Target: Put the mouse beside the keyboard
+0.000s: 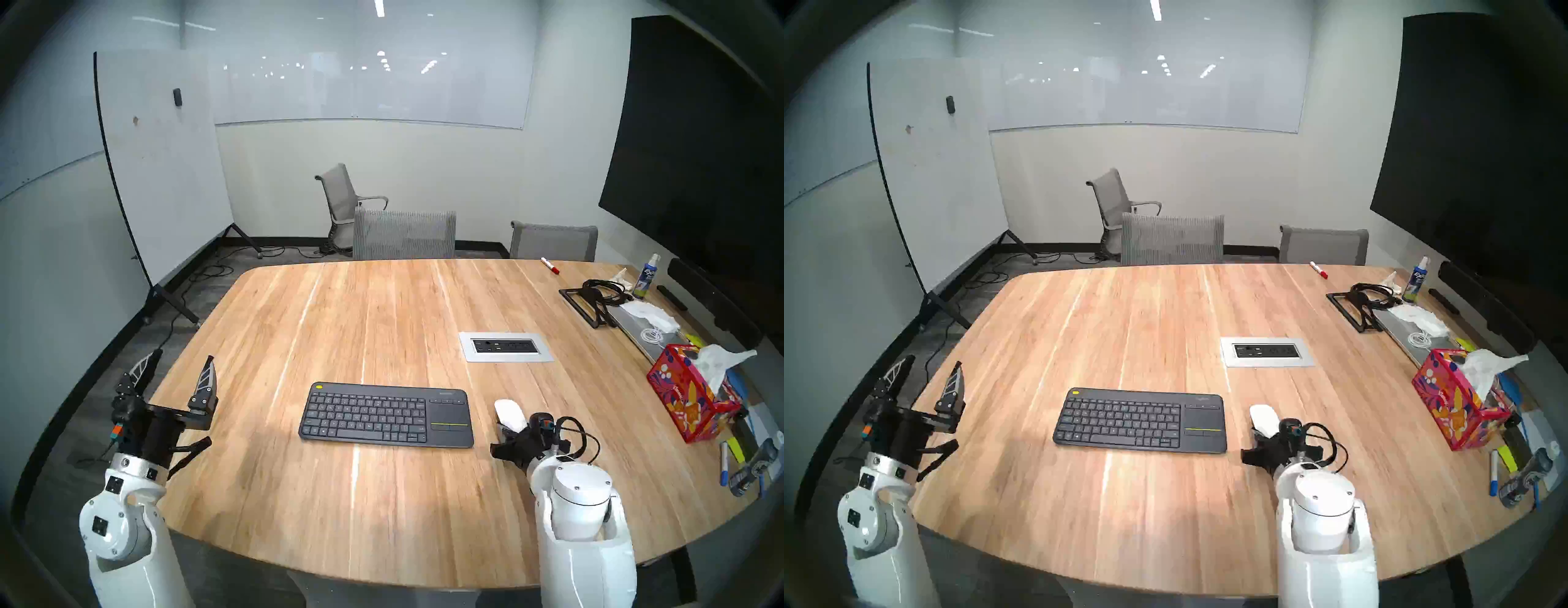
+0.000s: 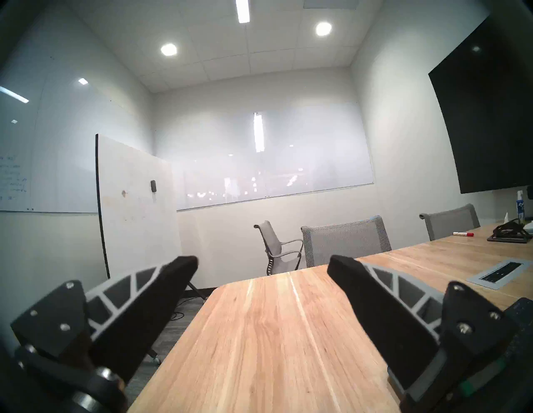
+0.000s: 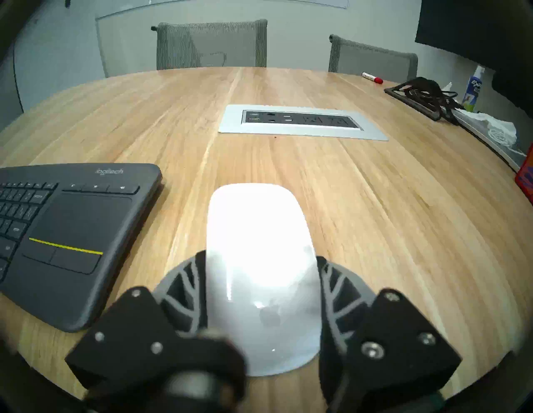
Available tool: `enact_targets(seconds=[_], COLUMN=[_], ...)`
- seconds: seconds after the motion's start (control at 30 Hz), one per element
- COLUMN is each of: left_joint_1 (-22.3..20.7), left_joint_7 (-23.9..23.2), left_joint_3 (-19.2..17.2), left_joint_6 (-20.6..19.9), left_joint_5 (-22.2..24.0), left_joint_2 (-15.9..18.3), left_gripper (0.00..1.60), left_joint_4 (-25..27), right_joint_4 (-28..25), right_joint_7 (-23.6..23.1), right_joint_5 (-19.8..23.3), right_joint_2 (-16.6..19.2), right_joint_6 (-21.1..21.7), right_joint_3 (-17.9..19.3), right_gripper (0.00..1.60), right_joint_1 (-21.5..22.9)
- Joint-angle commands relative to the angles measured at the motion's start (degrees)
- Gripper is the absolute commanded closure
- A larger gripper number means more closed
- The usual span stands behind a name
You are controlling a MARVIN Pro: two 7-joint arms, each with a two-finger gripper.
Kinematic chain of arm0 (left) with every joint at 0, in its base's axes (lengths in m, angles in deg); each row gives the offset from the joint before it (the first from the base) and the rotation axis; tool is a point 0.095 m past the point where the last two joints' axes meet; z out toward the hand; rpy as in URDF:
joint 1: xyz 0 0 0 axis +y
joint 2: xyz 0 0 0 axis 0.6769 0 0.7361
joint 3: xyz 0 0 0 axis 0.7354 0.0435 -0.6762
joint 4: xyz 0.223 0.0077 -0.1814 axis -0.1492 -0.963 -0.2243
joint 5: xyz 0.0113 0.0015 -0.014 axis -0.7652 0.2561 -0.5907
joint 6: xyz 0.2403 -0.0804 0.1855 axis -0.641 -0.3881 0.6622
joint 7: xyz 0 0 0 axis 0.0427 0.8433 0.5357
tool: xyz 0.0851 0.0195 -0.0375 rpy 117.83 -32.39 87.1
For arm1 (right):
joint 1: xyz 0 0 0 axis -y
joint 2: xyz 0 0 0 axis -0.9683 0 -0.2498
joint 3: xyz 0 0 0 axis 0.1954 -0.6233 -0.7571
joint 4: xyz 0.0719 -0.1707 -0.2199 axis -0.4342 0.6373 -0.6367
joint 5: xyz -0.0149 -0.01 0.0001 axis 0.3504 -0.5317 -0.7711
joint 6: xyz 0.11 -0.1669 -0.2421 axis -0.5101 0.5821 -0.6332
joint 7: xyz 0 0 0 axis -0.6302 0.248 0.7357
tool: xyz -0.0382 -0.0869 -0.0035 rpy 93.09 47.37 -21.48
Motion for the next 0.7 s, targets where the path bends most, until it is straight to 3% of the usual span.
enact_targets(seconds=[0.0,0.07,0.2,0.23,0.27,0.33,0.37,0.43,0.67], left_joint_1=[0.13,0.13,0.14,0.14,0.14,0.14,0.14,0.14,0.14], left_joint_7=[0.15,0.15,0.16,0.16,0.17,0.16,0.17,0.17,0.17], left_joint_3=[0.13,0.13,0.14,0.14,0.14,0.14,0.15,0.15,0.14], left_joint_6=[0.16,0.16,0.16,0.16,0.16,0.16,0.16,0.16,0.16], left_joint_5=[0.14,0.14,0.15,0.15,0.15,0.15,0.16,0.15,0.15], left_joint_2=[0.17,0.17,0.18,0.18,0.19,0.18,0.20,0.20,0.19], left_gripper=[0.00,0.00,0.00,0.00,0.00,0.00,0.00,0.00,0.00], left_joint_4=[1.17,1.17,1.17,1.17,1.17,1.17,1.17,1.17,1.17], right_joint_4=[-0.53,-0.43,-0.37,-0.37,-0.37,-0.31,-0.27,-0.15,0.24], right_joint_7=[-0.02,-0.01,-0.09,-0.09,-0.05,0.04,0.06,0.23,0.61], right_joint_5=[0.10,0.13,0.31,0.31,0.28,0.34,0.35,0.33,0.28], right_joint_2=[0.13,0.24,0.43,0.43,0.44,0.48,0.48,0.47,0.54], right_joint_6=[-0.03,0.17,0.65,0.65,0.72,0.95,1.00,1.16,1.30], right_joint_3=[0.04,0.05,0.00,0.00,-0.04,-0.13,-0.15,-0.21,-0.31], right_gripper=[1.60,1.59,1.29,1.29,1.07,0.50,0.48,0.05,0.00], right_joint_1=[1.02,1.16,1.39,1.39,1.43,1.56,1.61,1.78,2.13])
